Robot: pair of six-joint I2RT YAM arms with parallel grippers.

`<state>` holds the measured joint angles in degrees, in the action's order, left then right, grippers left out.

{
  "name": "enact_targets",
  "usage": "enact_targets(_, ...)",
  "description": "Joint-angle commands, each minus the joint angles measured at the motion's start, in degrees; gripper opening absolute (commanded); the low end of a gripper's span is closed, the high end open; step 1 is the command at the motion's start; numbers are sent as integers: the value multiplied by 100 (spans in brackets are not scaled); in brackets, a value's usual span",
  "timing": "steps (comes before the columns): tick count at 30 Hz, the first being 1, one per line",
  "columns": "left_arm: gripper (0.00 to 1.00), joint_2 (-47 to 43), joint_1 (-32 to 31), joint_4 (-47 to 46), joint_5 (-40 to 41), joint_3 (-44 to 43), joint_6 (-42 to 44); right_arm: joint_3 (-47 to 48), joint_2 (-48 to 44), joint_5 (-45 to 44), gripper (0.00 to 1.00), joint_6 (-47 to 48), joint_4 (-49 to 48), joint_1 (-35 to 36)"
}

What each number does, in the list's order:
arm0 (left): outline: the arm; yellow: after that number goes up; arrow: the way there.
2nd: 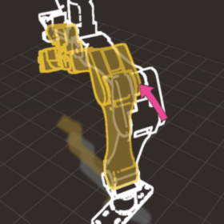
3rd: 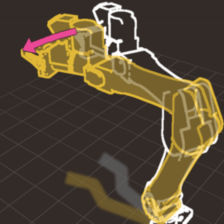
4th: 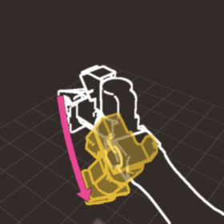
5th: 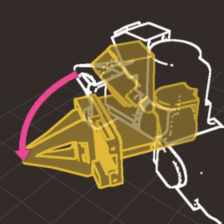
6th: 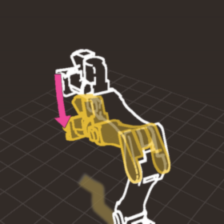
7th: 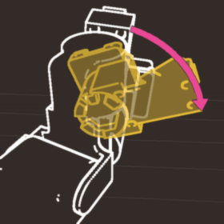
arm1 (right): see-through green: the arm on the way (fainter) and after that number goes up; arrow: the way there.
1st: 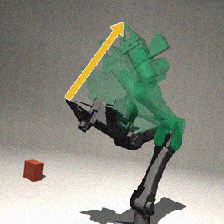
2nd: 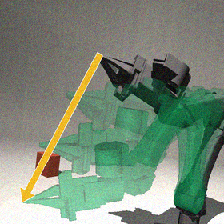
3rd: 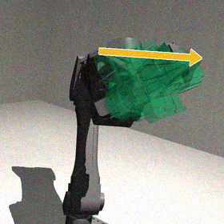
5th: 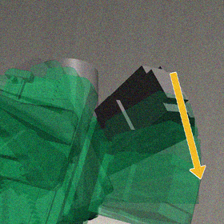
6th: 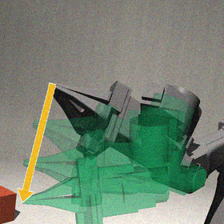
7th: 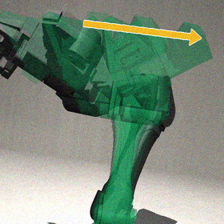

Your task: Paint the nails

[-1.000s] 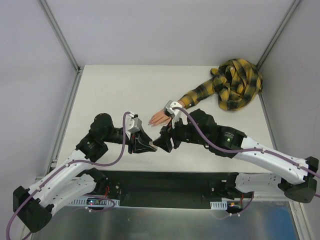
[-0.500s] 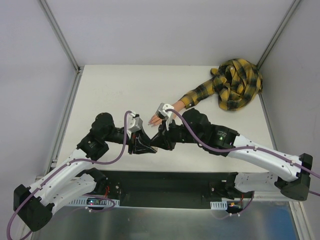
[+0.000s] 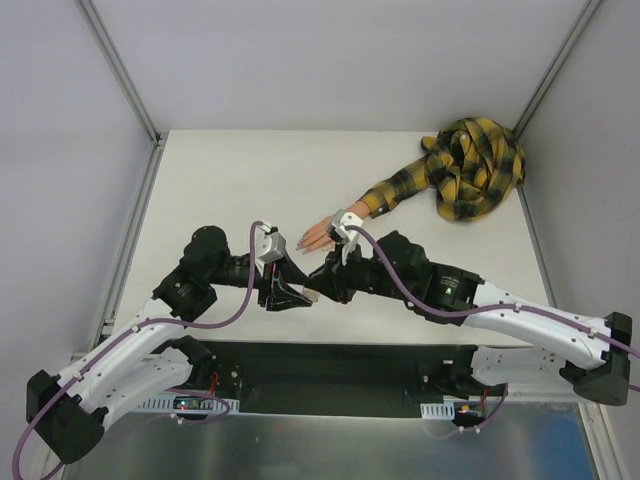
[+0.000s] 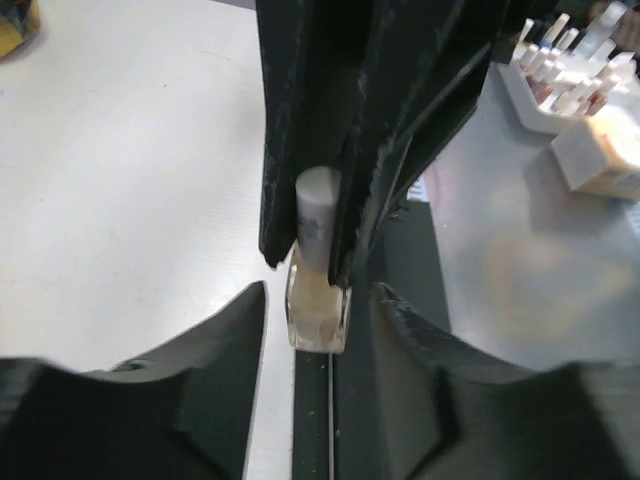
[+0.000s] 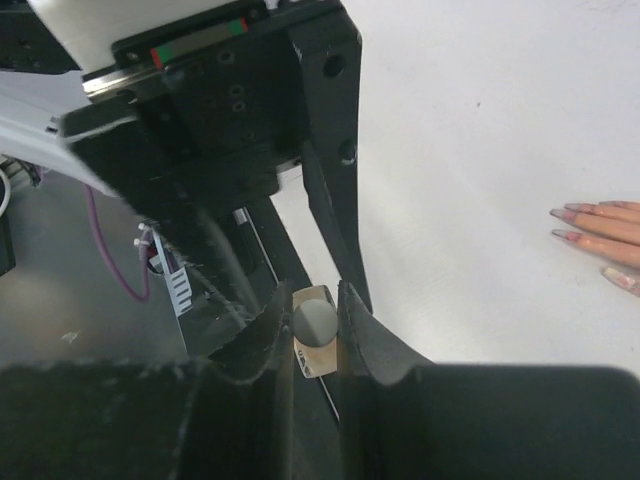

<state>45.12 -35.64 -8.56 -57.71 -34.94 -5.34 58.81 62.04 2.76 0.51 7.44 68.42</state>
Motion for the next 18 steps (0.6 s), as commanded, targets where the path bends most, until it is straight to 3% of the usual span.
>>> enact_targets(1,54,-118,13,-6,-38,-206,156,-62,-394,-514,0,-384,-182,-57)
enact_targets(3,62,-153,13,12,-91,-224,165,-115,-482,-453,0,-490,-129,-232)
enact_targets(9,74,-355,30,135,233,-215,270,-466,-781,225,0,-886,99,-1005)
enact_targets(11,77,-451,31,231,679,-215,314,-728,-869,-134,0,-895,161,-1207)
enact_targets(14,81,-557,48,415,1461,-224,411,-1045,-1088,-1688,0,-895,372,-1217)
enact_targets(15,90,-575,66,442,1708,-224,420,-1342,-1211,-2057,0,-930,311,-1209)
enact_targets(18,93,-697,83,530,2447,-206,438,-2342,-1457,-3139,0,-930,-415,-1095)
